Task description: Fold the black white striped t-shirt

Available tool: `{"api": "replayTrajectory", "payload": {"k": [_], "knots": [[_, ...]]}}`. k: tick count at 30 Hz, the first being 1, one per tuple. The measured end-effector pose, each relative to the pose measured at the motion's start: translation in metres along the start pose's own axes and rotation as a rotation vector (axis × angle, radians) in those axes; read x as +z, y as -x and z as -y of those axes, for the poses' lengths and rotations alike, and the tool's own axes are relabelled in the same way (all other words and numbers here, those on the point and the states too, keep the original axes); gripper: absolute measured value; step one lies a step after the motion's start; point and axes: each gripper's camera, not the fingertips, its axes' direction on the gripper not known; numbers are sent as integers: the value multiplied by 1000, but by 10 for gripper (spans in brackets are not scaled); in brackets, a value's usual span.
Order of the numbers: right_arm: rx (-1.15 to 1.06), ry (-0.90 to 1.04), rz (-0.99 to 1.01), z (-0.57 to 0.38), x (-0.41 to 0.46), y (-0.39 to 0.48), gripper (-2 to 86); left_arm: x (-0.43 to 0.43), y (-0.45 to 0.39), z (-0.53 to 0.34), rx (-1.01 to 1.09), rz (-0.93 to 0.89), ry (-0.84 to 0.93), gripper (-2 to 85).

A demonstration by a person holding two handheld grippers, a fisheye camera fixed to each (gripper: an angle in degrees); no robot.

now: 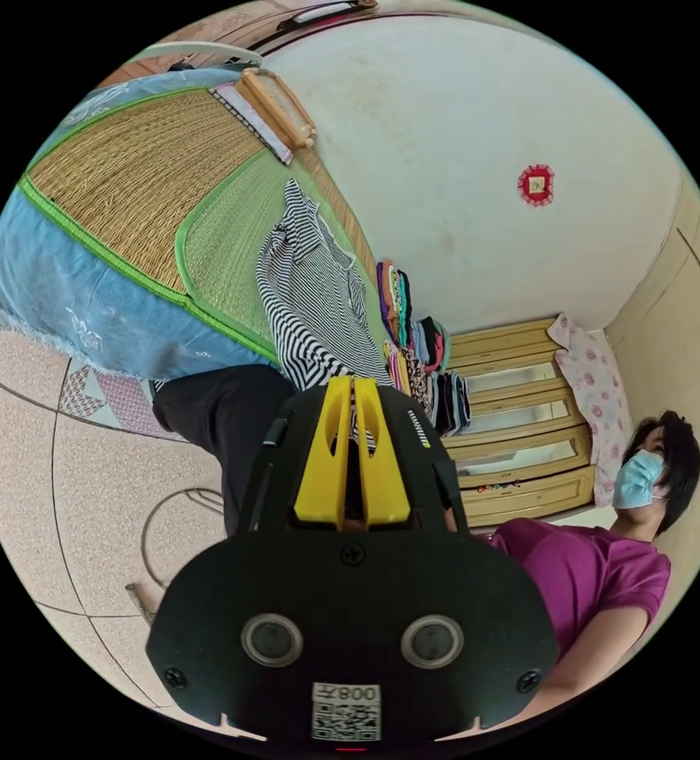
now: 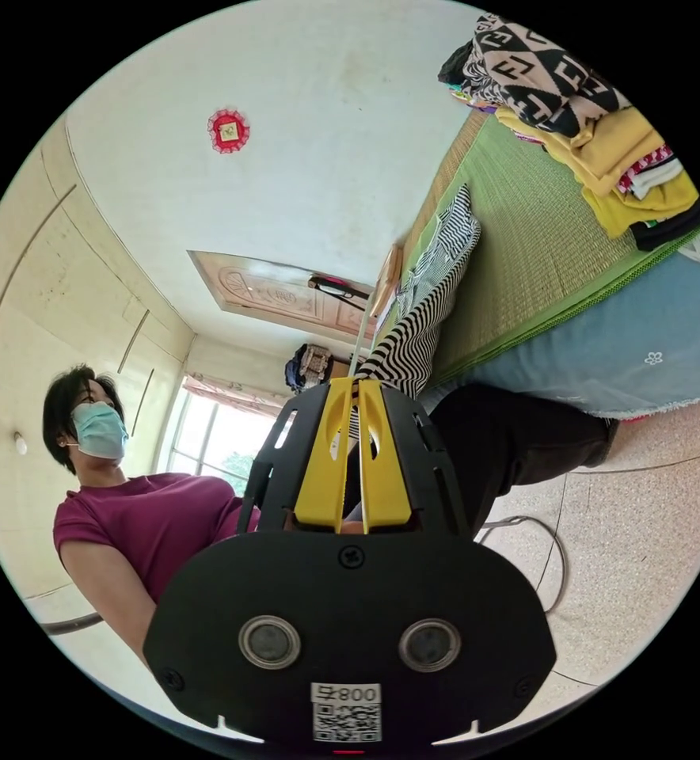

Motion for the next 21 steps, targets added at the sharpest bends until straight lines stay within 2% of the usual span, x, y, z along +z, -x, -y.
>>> {"api": "replayTrajectory", "payload": {"k": [21], "knots": [[44,-49,-9,-73,-20,24,9,-69,-23,-102,11,-135,-8,2]]}}
